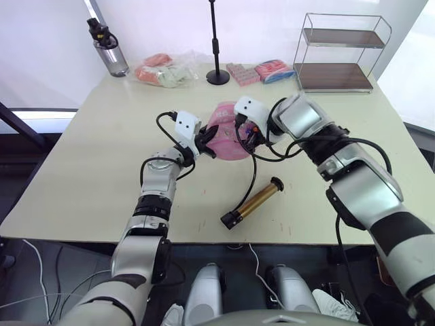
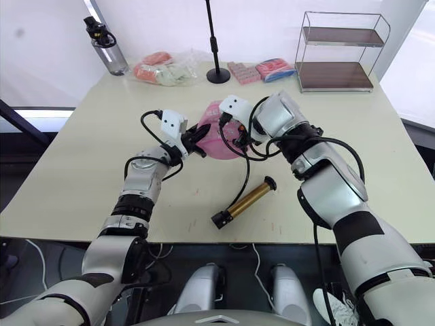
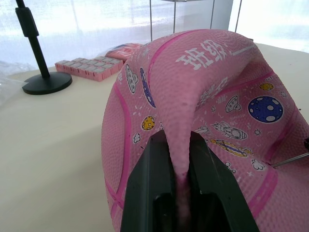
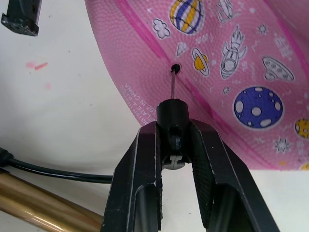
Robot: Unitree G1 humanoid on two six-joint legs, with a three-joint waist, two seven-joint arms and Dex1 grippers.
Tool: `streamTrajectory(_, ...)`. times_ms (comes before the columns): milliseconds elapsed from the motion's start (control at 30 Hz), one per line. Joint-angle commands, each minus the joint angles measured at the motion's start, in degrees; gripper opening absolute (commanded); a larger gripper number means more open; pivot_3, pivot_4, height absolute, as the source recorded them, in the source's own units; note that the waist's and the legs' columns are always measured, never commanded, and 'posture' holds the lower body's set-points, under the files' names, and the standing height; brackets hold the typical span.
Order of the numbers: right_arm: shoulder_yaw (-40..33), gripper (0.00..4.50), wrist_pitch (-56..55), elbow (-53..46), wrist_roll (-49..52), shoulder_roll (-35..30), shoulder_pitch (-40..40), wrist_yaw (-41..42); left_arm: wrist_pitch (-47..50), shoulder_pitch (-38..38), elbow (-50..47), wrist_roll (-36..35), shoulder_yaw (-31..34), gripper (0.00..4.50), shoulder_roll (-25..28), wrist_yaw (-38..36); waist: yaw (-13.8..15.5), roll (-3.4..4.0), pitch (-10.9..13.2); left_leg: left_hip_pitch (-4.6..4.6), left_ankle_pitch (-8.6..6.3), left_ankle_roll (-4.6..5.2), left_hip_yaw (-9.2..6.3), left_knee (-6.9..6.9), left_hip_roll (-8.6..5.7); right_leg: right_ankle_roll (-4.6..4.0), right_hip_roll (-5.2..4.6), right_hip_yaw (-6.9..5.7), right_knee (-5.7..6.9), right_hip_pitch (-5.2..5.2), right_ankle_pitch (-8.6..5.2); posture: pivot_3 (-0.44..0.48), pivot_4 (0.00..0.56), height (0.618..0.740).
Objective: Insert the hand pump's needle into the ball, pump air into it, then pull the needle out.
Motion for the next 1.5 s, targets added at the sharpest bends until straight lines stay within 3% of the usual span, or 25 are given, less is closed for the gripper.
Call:
streamTrajectory(33,0.7,0.31,-3.4,3.9,-2.2,2.4,-1.5,0.3,2.9,1.6,-1.2,-1.2,-1.4,0.03,-1.7,-2.1,-0.3,0.0,0.0,0.0,0.0,0.0,0.0,0.0,0.0,0.0,-0.01,0.0,0.0,0.0,0.0,0.0,0.15,0.731)
streamTrajectory(767,-7.0,0.31,-14.5,22.4,-7.7,12.6,-8.8,-6.8,13.9,4.0,-4.9,-6.0,-0.5,0.03,-5.2,-3.1,-0.7,0.02,0.0,0.03,0.0,-0.01,-0.02,-0.01,0.01,0.0,-0.01,0.0,0.02,0.01,0.0,0.0,0.15,0.731)
streamTrajectory(1100,-15.1,0.31,-13.6,24.9,-5.7,15.6,-10.1,-12.8,16.2,5.1,-6.1,-6.0,-1.2,0.03,-6.1,-3.1,-1.0,0.06,-0.3,0.08,0.0,-0.01,-0.02,-0.03,0.01,-0.04,-0.02,0.0,0.02,0.02,-0.03,0.0,0.15,0.731)
streamTrajectory(1500,-19.0,0.31,-12.3,25.7,-5.0,18.0,-9.5,-15.0,16.8,5.6,-6.6,-6.0,-0.7,0.03,-6.3,-2.8,-2.0,0.2,-0.6,0.1,0.0,-0.01,-0.05,-0.06,0.02,-0.21,-0.02,-0.01,0.02,0.04,-0.12,0.0,0.15,0.731)
